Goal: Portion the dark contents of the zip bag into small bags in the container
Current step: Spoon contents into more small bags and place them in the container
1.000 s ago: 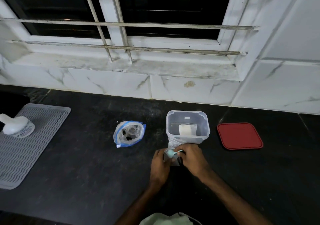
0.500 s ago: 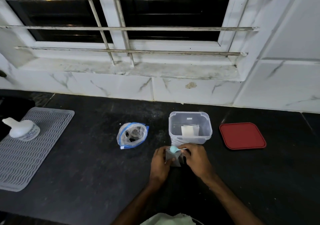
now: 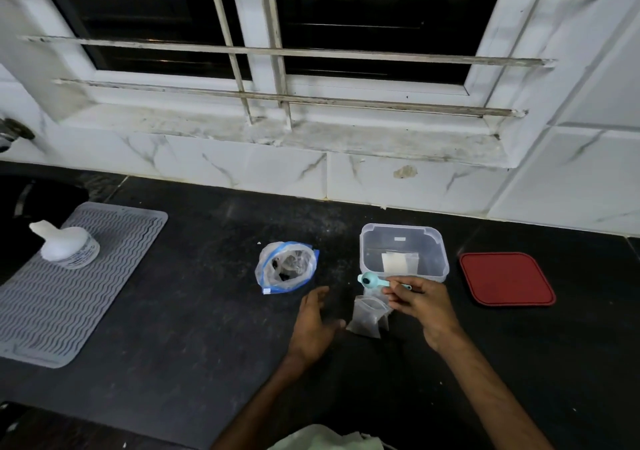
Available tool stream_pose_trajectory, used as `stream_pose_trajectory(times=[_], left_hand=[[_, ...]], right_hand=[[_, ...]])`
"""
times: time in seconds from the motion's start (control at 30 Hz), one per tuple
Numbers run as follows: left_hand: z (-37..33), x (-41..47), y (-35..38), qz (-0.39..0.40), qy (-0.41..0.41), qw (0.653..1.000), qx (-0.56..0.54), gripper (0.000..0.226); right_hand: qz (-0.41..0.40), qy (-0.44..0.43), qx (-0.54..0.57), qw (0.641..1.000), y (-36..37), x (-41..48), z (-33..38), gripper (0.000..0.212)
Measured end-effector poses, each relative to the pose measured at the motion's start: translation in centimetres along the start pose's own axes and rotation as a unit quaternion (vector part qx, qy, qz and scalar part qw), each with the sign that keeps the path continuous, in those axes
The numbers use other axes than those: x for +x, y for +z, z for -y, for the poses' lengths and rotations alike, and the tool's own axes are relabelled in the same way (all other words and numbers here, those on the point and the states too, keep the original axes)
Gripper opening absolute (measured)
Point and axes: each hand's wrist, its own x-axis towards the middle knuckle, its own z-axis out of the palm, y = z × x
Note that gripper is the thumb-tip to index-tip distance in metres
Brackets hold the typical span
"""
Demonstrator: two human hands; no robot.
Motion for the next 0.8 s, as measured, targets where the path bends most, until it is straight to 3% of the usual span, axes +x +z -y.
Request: stream_pose_trajectory(times=[0.07,0.13,0.17,0.23,0.37,0.47,0.53,0.63,0.7,0.8], left_hand=[[0.3,0.0,-1.9,-0.078,0.002,0.997,-0.029,0.062],[0.2,0.4,-4.0,-0.221,0.007,0.975,-0.019,0.054],[0.1,0.8,-5.3,-0.282,-0.005,0.959,-0.011,0.056],[-0.1,1.9,-7.3,-0.333,-0.057,0.941,-0.010,0.069],[0.5,5.3,-8.6,-0.291,-0.155,0.944,0.011,0.094],[1.3,6.7,-8.5,-0.225,-0.229,0.946,0.043,0.083],[2.3,7.0,-8.7,-0.207,-0.240,0.947,0.055,0.071],[3.6,7.6,-9.2,-0.199,-0.190,0.961,0.042,0.047],[3.8,7.8,-9.3,-0.211,-0.149,0.965,-0.050,0.028],[3.0,7.9,-9.3,-0.221,-0.148,0.952,-0.151,0.019]], right_hand=[[0.015,0.006,0.001,1.000,1.6,0.2,0.3,0.011],[0.036,0.007,-0.022,0.999,3.8,0.7,0.4,0.011],[0.045,0.003,-0.041,0.998,5.6,1.1,0.4,0.011],[0.062,-0.021,-0.095,0.993,9.2,2.5,0.0,0.010],[0.052,-0.114,-0.280,0.952,15.6,6.2,-2.3,0.013],[0.027,-0.153,-0.454,0.877,18.1,8.0,-4.2,0.017],[0.025,-0.152,-0.511,0.845,18.9,8.4,-5.2,0.020],[0.024,-0.145,-0.522,0.840,19.2,8.6,-5.7,0.022],[0.020,-0.135,-0.523,0.841,19.2,8.8,-5.8,0.023],[0.014,-0.127,-0.518,0.846,19.1,8.8,-5.8,0.018]])
